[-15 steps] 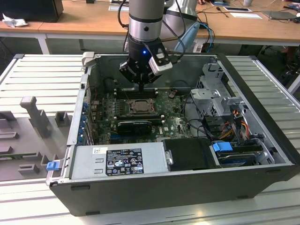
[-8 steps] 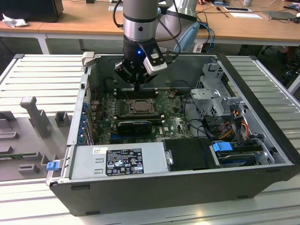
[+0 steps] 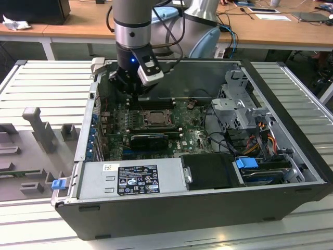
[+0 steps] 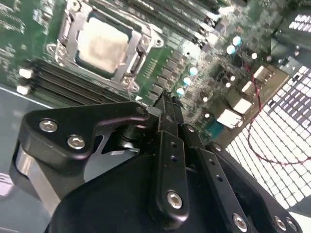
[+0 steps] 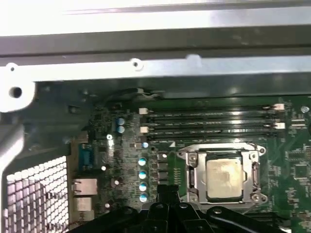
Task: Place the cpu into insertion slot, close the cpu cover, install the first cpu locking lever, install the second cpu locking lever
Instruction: 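Install the first cpu locking lever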
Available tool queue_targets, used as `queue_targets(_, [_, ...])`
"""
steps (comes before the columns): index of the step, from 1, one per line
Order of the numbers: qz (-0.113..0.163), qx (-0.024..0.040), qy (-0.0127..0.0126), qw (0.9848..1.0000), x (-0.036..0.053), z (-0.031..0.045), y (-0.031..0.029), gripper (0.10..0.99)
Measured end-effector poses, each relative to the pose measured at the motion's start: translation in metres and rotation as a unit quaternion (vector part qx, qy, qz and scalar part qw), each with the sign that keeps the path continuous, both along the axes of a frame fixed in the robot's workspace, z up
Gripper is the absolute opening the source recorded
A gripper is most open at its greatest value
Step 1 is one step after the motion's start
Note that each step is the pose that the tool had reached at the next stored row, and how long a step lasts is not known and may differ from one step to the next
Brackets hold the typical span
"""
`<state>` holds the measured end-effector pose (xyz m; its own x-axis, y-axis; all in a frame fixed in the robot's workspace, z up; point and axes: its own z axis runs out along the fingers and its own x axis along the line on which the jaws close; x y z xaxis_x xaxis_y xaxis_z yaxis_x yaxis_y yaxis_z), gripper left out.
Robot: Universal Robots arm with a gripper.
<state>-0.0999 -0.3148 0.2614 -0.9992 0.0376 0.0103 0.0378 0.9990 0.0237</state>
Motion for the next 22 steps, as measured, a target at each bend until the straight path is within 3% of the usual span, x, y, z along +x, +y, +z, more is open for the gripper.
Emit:
queue_targets(3, [0.004, 0.0001, 0.0000, 1.0000, -0.0105, -0.0027, 0.0105, 0.106])
queue_targets(7, [0.005, 0.0002, 0.0000, 1.0000, -0.0105, -0.0044, 0.0287, 0.106])
queue_targets(22, [0.005, 0.0001, 0.0001, 1.0000, 0.0072, -0.0044, 0.0289, 0.106])
